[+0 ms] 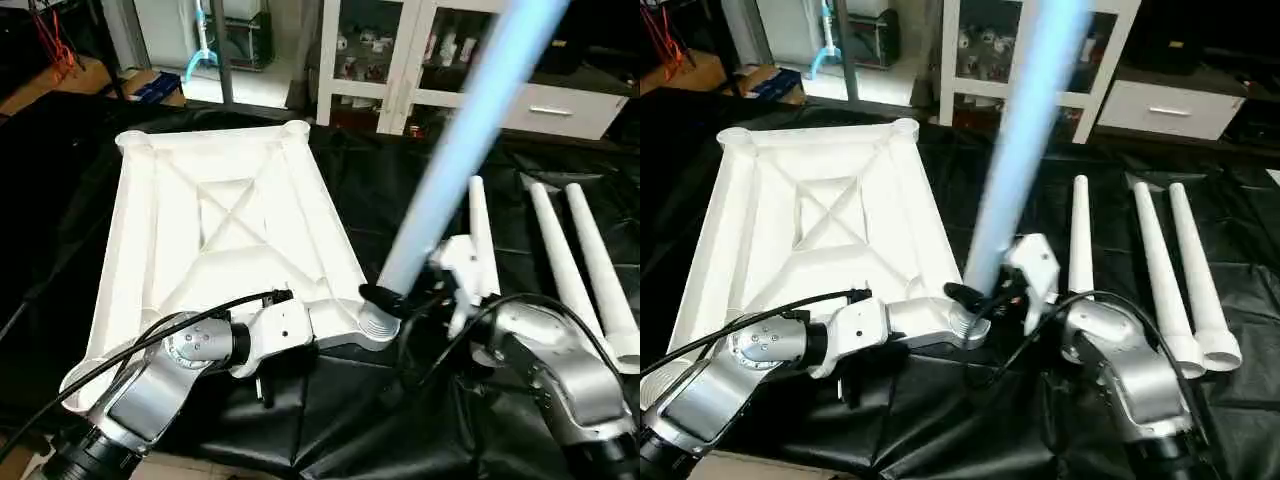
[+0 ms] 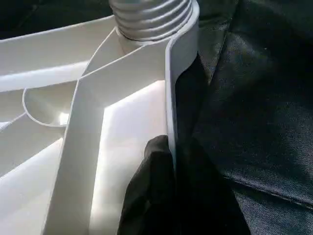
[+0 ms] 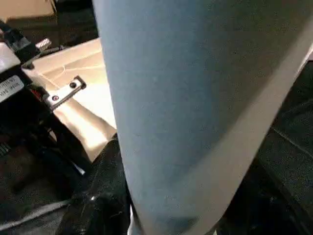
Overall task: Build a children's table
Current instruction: Insert table leg to table base
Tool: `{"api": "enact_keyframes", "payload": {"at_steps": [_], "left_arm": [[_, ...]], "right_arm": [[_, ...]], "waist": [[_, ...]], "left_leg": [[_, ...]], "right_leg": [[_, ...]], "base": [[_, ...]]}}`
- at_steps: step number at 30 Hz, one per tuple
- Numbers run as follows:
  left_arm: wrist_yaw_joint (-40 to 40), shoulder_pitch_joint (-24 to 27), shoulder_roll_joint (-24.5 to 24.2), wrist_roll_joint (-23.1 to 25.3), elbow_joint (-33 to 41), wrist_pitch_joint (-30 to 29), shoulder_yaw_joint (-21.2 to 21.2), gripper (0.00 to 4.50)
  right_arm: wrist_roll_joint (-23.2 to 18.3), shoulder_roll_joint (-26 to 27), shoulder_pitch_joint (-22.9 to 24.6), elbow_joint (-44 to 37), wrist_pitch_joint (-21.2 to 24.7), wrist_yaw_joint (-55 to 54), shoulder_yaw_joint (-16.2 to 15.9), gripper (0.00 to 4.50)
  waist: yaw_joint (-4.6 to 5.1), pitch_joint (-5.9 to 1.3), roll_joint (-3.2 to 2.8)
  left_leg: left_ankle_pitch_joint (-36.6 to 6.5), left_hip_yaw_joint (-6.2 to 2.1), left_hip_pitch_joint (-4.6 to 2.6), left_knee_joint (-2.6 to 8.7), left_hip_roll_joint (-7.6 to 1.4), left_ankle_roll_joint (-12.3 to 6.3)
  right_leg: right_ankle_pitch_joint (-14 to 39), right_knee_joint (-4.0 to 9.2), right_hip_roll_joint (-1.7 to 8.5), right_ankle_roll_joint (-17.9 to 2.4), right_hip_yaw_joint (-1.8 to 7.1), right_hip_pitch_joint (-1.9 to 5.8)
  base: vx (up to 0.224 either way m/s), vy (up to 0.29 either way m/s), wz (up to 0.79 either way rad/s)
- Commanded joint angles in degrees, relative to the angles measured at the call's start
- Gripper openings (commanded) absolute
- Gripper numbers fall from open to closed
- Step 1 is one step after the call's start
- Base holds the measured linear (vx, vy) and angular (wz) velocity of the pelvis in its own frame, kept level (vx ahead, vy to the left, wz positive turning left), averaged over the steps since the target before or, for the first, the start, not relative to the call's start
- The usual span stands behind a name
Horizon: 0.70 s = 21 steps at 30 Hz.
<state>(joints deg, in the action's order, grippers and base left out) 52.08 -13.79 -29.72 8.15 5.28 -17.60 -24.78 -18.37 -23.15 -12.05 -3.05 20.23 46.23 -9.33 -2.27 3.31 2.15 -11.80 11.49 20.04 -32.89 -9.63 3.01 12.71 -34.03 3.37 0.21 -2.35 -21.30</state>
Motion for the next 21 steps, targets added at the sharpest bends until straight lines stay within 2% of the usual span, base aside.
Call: {"api": "enact_keyframes", "payload": {"at_steps": [1, 2, 4, 5, 14, 15, 18, 21], "left_arm": [[-2.0, 0.3, 0.4, 0.5, -1.9, 0.3, 0.0, 0.00], [-2.0, 0.4, 0.4, 0.6, -1.9, 0.4, 0.0, 0.00], [-2.0, 0.4, 0.4, 0.6, -1.9, 0.4, 0.0, 0.00], [-2.1, 0.7, 0.3, 0.6, -1.5, 0.2, 0.0, 0.00], [-2.1, 1.0, 0.2, 0.7, -1.3, 0.2, 0.2, 0.00], [-2.0, 1.0, 0.2, 0.6, -1.3, 0.1, 0.2, 0.00], [-1.8, 0.9, 0.7, 0.1, -1.5, -0.4, 0.4, 0.00], [-2.2, 0.8, 1.0, 0.2, -1.7, -0.7, 0.5, 0.00]], "right_arm": [[3.5, -1.2, 2.9, 6.6, 4.7, 0.1, -4.2, 1.86], [4.5, -1.2, 2.0, 7.7, 4.8, 0.7, -5.8, 1.86], [4.6, -1.2, 1.8, 7.9, 4.8, 0.8, -6.1, 1.86], [4.6, -1.4, 1.8, 8.7, 5.4, 1.1, -6.9, 1.86], [4.5, -0.9, 2.5, 11.6, 5.2, 0.2, -5.1, 1.86], [4.7, -0.8, 2.4, 11.9, 4.8, 0.0, -5.0, 1.86], [4.0, 0.1, 1.9, 11.0, 4.4, -0.6, -4.8, 1.86], [3.9, 0.7, 1.7, 10.9, 4.3, -1.6, -4.3, 1.86]], "waist": [[0.46, -0.44, 0.26], [0.63, -0.67, 0.67], [0.71, -0.56, 0.40], [0.71, -0.57, 0.57], [0.75, -0.51, 0.57], [0.72, -0.52, 0.36], [0.89, -0.51, 0.52], [0.94, -0.63, 0.27]], "left_leg": [[-23.0, -3.16, -0.82, 5.10, -4.32, 0.82], [-23.2, -3.28, -0.75, 5.06, -4.31, 0.79], [-23.3, -3.39, -0.61, 5.19, -4.34, 0.87], [-24.0, -3.33, -0.82, 5.11, -4.34, 0.96], [-25.7, -3.48, -0.90, 5.22, -4.30, 1.08], [-25.8, -3.51, -0.94, 5.20, -4.30, 1.17], [-26.9, -3.65, -0.94, 5.24, -4.25, 1.39], [-27.8, -3.82, -0.95, 5.36, -4.25, 1.73]], "right_leg": [[35.8, 6.74, 5.77, -4.0, 3.51, -1.15], [36.0, 6.64, 5.80, -4.0, 3.39, -1.05], [35.8, 6.66, 5.81, -4.1, 3.39, -1.04], [36.4, 6.79, 5.78, -3.8, 3.41, -1.23], [37.8, 6.99, 5.77, -3.2, 3.47, -1.51], [38.0, 7.00, 5.82, -3.2, 3.50, -1.55], [39.1, 7.11, 5.80, -2.8, 3.42, -1.63], [38.7, 7.12, 5.75, -2.8, 3.32, -1.59]], "base": [[0.000, 0.000, 0.00], [0.000, 0.000, 0.00], [0.000, 0.000, 0.00], [0.000, 0.000, 0.00], [0.000, 0.000, 0.00], [0.000, 0.000, 0.00], [0.000, 0.000, 0.00], [0.000, 0.000, 0.00]]}}
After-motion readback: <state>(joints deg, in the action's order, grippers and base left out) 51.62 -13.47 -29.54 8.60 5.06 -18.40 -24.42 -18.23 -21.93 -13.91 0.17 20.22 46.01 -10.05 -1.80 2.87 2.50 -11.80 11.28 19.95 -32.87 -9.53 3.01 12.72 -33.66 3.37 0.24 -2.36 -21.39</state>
